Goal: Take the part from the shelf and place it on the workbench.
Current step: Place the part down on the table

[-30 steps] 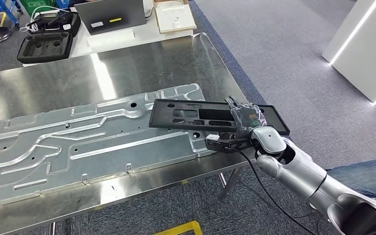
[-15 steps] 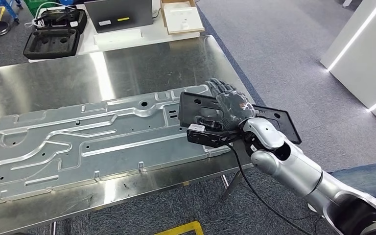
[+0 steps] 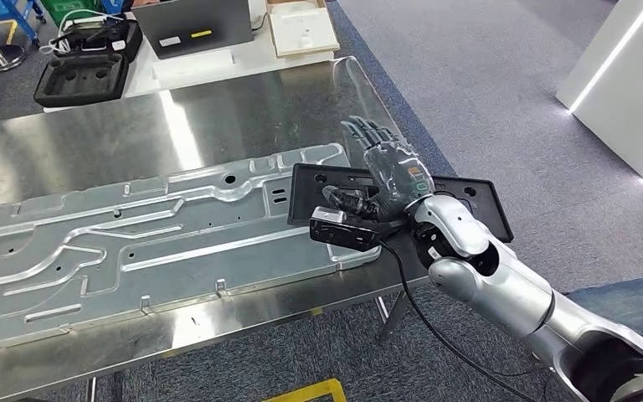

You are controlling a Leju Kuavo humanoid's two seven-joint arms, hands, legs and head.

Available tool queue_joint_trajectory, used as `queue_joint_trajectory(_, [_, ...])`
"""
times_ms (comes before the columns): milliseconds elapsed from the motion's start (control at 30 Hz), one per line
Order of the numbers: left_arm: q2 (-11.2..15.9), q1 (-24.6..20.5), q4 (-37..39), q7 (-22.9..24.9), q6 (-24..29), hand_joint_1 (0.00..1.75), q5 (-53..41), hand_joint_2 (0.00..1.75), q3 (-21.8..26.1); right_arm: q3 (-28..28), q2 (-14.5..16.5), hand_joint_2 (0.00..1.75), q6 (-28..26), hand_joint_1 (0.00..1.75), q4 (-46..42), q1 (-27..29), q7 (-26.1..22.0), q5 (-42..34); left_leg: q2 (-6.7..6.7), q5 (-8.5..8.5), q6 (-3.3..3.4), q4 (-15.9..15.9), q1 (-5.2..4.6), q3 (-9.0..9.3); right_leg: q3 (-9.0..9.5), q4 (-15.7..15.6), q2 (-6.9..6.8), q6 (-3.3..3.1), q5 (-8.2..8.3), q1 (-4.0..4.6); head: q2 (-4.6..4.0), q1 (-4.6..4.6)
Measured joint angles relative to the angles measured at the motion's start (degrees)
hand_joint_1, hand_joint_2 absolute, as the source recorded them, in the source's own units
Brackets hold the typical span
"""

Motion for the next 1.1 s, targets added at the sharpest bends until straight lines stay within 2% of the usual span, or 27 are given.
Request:
queue_joint_trajectory(33, [-0.03,0.08,0.00,0.03,0.08,0.00,0.00,0.00,0.00,0.03,0.02,0.00,-0.12,0.00,-0.09,0.01,0.01,-0.01,0.00,0.80,0.11,-0.80,0.01,0.63,-0.06,0.06,0.00,-0.01,0.04,0.05,0.00,-0.01])
queue_joint_trajectory(67, [-0.05,0.12,0.00,0.06,0.22,0.00,0.00,0.00,0.00,0.03,0.03,0.00,-0.40,0.00,-0.21,0.02,0.02,-0.02,0.00,2.39,0.36,-3.71,0.01,2.34,-0.09,0.10,0.00,0.02,0.09,0.11,0.00,0.00])
queue_joint_trajectory(133, [-0.08,0.03,0.00,0.09,0.72,0.00,0.00,0.00,0.00,0.01,0.03,0.00,-1.36,0.00,-0.57,0.04,0.04,-0.19,-0.02,5.28,1.07,-11.82,-0.19,6.81,-0.10,0.09,0.01,0.25,0.26,0.23,0.00,0.01])
queue_joint_trajectory(167, [-0.08,-0.03,0.00,0.10,1.02,0.00,0.00,0.00,0.00,-0.02,0.03,0.00,-2.00,0.00,-0.74,0.09,0.03,-0.39,-0.03,6.06,1.37,-14.63,-0.37,8.30,-0.14,0.01,0.01,0.49,0.42,0.27,0.00,0.01])
queue_joint_trajectory(200, [-0.09,-0.08,0.00,0.11,1.31,0.00,0.00,0.00,0.00,-0.06,0.03,0.00,-2.71,0.00,-0.91,0.23,-0.01,-0.68,-0.05,6.29,1.59,-16.00,-0.57,8.94,-0.18,-0.11,0.00,0.80,0.62,0.27,0.00,0.02])
queue_joint_trajectory(300, [-0.15,-0.04,0.00,0.12,2.03,0.00,0.19,0.00,0.00,-0.68,0.04,0.00,-5.83,0.00,-1.66,1.22,-0.40,-2.42,0.04,7.29,2.37,-16.92,-0.67,8.89,-0.28,-0.48,0.02,1.87,0.96,0.17,0.00,0.02])
queue_joint_trajectory(333, [-0.21,-0.01,0.00,0.11,2.20,0.00,0.32,0.00,0.00,-1.10,0.04,0.00,-7.12,0.00,-2.02,1.58,-0.57,-3.27,0.14,7.79,2.77,-17.41,-0.55,8.83,-0.60,0.14,0.03,2.08,0.12,0.21,0.00,0.04])
queue_joint_trajectory(367, [-0.26,0.01,0.00,0.10,2.31,0.00,0.49,0.00,0.00,-1.61,0.04,0.00,-8.49,0.00,-2.38,1.91,-0.76,-4.21,0.25,8.31,3.19,-17.89,-0.42,8.68,-1.28,1.86,0.07,2.18,-1.54,0.28,0.00,0.06])
queue_joint_trajectory(433, [-0.34,0.01,0.00,0.05,2.46,0.00,0.81,0.00,0.00,-2.75,0.04,0.00,-11.40,0.00,-3.15,2.78,-1.21,-6.37,0.36,8.97,3.79,-18.14,-0.41,8.01,-3.51,8.21,0.12,2.23,-6.22,0.37,0.00,0.09])
queue_joint_trajectory(467, [-0.37,0.01,0.00,0.01,2.51,0.00,0.94,0.00,0.00,-3.37,0.04,0.00,-12.86,0.00,-3.57,3.39,-1.46,-7.50,0.38,9.22,3.92,-18.09,-0.44,7.57,-4.49,11.58,0.14,2.33,-8.01,0.38,0.00,0.08])
queue_joint_trajectory(500, [-0.39,0.04,0.00,-0.03,2.57,0.00,1.05,0.00,0.00,-3.95,0.06,0.00,-14.15,0.00,-3.98,4.00,-1.71,-8.59,0.37,9.45,3.94,-17.99,-0.47,7.13,-4.86,13.68,0.13,2.46,-8.79,0.36,0.00,0.09])
queue_joint_trajectory(533, [-0.43,0.08,0.00,-0.06,2.61,0.00,1.11,0.00,0.00,-4.49,0.08,0.00,-15.23,0.00,-4.37,4.51,-1.99,-9.64,0.36,9.66,3.90,-17.83,-0.47,6.69,-4.38,13.97,0.12,2.60,-8.59,0.32,0.00,0.09])
queue_joint_trajectory(567, [-0.48,0.11,0.00,-0.09,2.64,0.00,1.20,0.00,0.00,-5.01,0.10,0.00,-16.27,0.00,-4.76,4.86,-2.30,-10.86,0.36,9.82,3.80,-17.56,-0.43,6.23,-2.90,12.19,0.09,2.73,-7.52,0.24,0.00,0.09])
queue_joint_trajectory(600, [-0.56,0.11,0.00,-0.11,2.67,0.00,1.33,0.00,0.00,-5.50,0.13,0.00,-17.31,0.00,-5.15,5.09,-2.67,-12.33,0.35,9.93,3.67,-17.12,-0.39,5.73,-0.45,8.56,0.05,2.89,-6.02,0.10,0.00,0.09])
queue_joint_trajectory(633, [-0.63,0.08,0.00,-0.15,2.70,0.00,1.47,0.00,0.00,-6.02,0.16,0.00,-18.30,0.00,-5.55,5.32,-3.00,-13.83,0.35,10.01,3.47,-16.63,-0.35,5.22,1.87,4.77,0.02,2.96,-5.27,-0.01,0.00,0.09])
queue_joint_trajectory(667, [-0.70,0.05,0.00,-0.19,2.74,0.00,1.63,0.00,0.00,-6.56,0.22,0.00,-19.48,0.00,-6.07,5.72,-3.30,-15.71,0.32,10.04,3.24,-16.07,-0.44,4.75,3.64,1.88,0.06,2.88,-4.46,0.02,0.00,0.10])
queue_joint_trajectory(700, [-0.73,0.03,0.01,-0.21,2.79,0.00,1.77,0.00,0.00,-7.26,0.31,0.00,-20.66,0.00,-6.75,6.27,-3.50,-17.55,0.26,10.11,2.93,-15.56,-0.57,4.37,4.64,0.12,0.12,2.65,-4.25,0.04,0.00,0.10])
queue_joint_trajectory(800, [-0.75,0.18,0.05,-0.28,2.89,0.00,2.18,0.00,0.01,-9.79,0.64,0.00,-24.33,0.00,-8.92,8.33,-3.71,-21.86,0.07,10.64,2.07,-14.92,-0.83,3.69,4.08,0.03,0.26,1.37,-3.68,0.00,-0.01,0.08])
queue_joint_trajectory(833, [-0.75,0.24,0.09,-0.34,2.91,0.00,2.35,0.00,0.01,-10.58,0.71,0.00,-25.69,0.00,-9.52,8.97,-3.72,-22.80,0.06,10.19,1.77,-14.49,-0.76,3.29,3.70,0.03,0.24,0.94,-3.30,-0.07,-0.01,0.06])
queue_joint_trajectory(867, [-0.75,0.27,0.14,-0.41,2.94,0.00,2.58,0.00,0.02,-11.24,0.74,0.00,-26.98,0.00,-10.06,9.66,-3.72,-23.55,0.07,8.83,1.41,-13.24,-0.65,2.66,3.30,-0.02,0.20,0.51,-2.88,-0.12,-0.01,0.05])
queue_joint_trajectory(900, [-0.74,0.30,0.18,-0.49,2.96,0.00,2.77,0.00,0.02,-11.93,0.79,0.00,-28.51,0.00,-10.71,10.36,-3.73,-24.28,0.10,6.72,1.03,-10.98,-0.49,1.77,2.81,-0.04,0.17,0.17,-2.44,-0.15,-0.01,0.03])
queue_joint_trajectory(967, [-0.75,0.27,0.17,-0.55,2.98,0.00,3.12,0.00,0.02,-13.26,1.02,0.00,-32.03,0.00,-12.18,12.26,-3.74,-25.62,0.14,1.80,0.42,-4.08,-0.21,-0.16,1.86,0.02,0.10,-0.09,-1.69,-0.03,0.00,-0.01])
queue_joint_trajectory(1000, [-0.76,0.28,0.17,-0.51,2.99,0.00,3.27,0.00,0.03,-14.04,1.28,0.00,-34.43,0.00,-13.13,13.63,-3.78,-26.42,0.14,0.44,0.28,-1.31,-0.12,-0.58,1.40,0.07,0.01,-0.11,-1.36,0.08,0.00,0.00])
queue_joint_trajectory(1033, [-0.79,0.28,0.17,-0.41,2.99,0.00,3.43,0.00,0.03,-14.81,1.73,0.00,-36.88,0.00,-14.17,15.29,-3.93,-27.16,0.14,0.16,0.27,-0.16,-0.06,-0.15,0.96,0.10,-0.10,-0.12,-1.05,0.20,0.00,-0.01])
queue_joint_trajectory(1067, [-0.84,0.29,0.17,-0.28,2.98,0.00,3.58,0.00,0.04,-15.60,2.35,0.00,-39.03,0.00,-15.32,17.02,-4.31,-27.76,0.14,0.89,0.39,-1.17,-0.04,1.35,0.58,0.13,-0.20,-0.11,-0.77,0.32,0.00,-0.01])
queue_joint_trajectory(1100, [-0.89,0.31,0.17,-0.12,2.97,0.00,3.70,0.00,0.04,-16.50,3.23,0.00,-40.64,0.00,-16.55,18.55,-5.10,-28.16,0.12,2.19,0.65,-4.19,-0.05,3.89,0.24,0.14,-0.24,-0.10,-0.49,0.44,0.00,-0.01])
